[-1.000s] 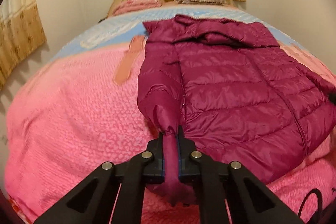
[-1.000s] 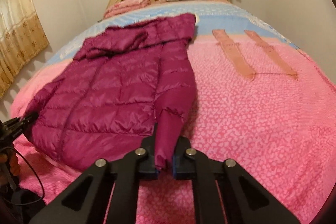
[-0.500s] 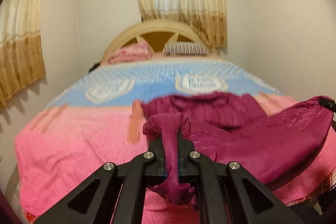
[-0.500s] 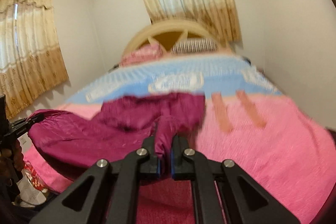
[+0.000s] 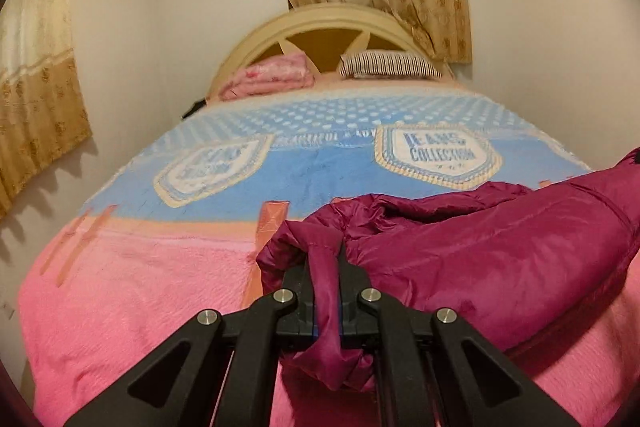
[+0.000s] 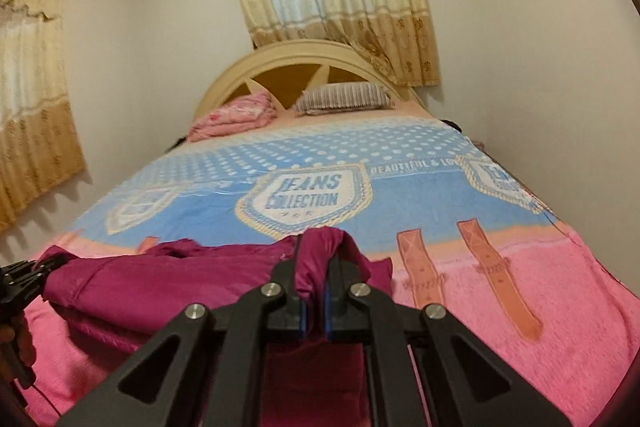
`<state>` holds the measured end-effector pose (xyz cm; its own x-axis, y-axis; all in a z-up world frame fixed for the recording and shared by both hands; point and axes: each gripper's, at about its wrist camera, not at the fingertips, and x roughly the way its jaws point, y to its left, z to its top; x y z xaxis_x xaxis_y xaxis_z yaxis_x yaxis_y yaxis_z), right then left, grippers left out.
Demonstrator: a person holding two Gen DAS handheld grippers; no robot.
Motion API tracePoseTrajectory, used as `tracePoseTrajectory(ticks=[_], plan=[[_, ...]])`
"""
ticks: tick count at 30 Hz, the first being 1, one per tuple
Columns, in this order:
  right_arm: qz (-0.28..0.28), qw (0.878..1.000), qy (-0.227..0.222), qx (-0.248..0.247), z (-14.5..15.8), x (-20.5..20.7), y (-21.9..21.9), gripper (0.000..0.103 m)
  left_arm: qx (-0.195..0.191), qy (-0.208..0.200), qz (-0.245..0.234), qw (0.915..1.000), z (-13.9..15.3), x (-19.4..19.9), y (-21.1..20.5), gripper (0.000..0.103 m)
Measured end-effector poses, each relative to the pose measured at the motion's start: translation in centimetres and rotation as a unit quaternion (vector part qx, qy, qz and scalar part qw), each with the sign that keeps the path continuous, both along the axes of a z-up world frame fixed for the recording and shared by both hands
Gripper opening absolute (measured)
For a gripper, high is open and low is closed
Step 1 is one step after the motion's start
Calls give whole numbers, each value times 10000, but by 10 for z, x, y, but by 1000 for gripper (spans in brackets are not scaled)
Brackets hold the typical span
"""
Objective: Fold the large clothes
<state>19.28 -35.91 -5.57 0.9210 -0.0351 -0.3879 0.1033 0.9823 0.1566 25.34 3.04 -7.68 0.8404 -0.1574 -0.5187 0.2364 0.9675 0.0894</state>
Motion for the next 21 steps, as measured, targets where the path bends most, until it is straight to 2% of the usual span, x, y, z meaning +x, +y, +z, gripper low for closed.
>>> tracePoseTrajectory(ticks=[5,6,7,8,9,10,12,13,15,16,17,19,21], plan=[[-136,9992,345,126,-27,46,-10,7,-59,360,149,9992,-28,51,-13,13],[-165,9990,394,106,-33,53,-10,7,21,390,241,9989,-32,55,-18,24],[-192,9988,438,68,-37,58,-10,7,94,322,339,9989,-34,62,-21,42],[-239,9984,503,21,-44,65,-10,7,137,189,450,9987,-33,66,-22,54],[-267,9980,576,13,-50,72,-12,7,221,-30,670,9975,-31,69,-22,82],[-293,9975,648,18,-56,78,-13,7,296,-290,981,9943,-29,72,-21,99],[-457,9963,733,-2,-63,92,-17,9,299,-658,1266,9893,-24,77,-19,100],[-534,9957,752,5,-67,99,-19,15,418,-707,1342,9875,-24,83,-22,100],[-802,9933,832,-46,-70,109,-21,48,717,-592,1815,9790,-26,98,-24,100],[-905,9924,836,-38,-70,112,-22,73,719,-517,2043,9749,-25,104,-22,100],[-1012,9921,740,68,-69,111,-26,82,651,-479,2237,9713,-22,106,-17,100],[-1044,9923,651,161,-66,108,-30,82,495,-598,2511,9648,-12,102,-9,100],[-1088,9922,610,-61,-60,103,-23,82,479,-888,2736,9565,-3,90,-4,100]])
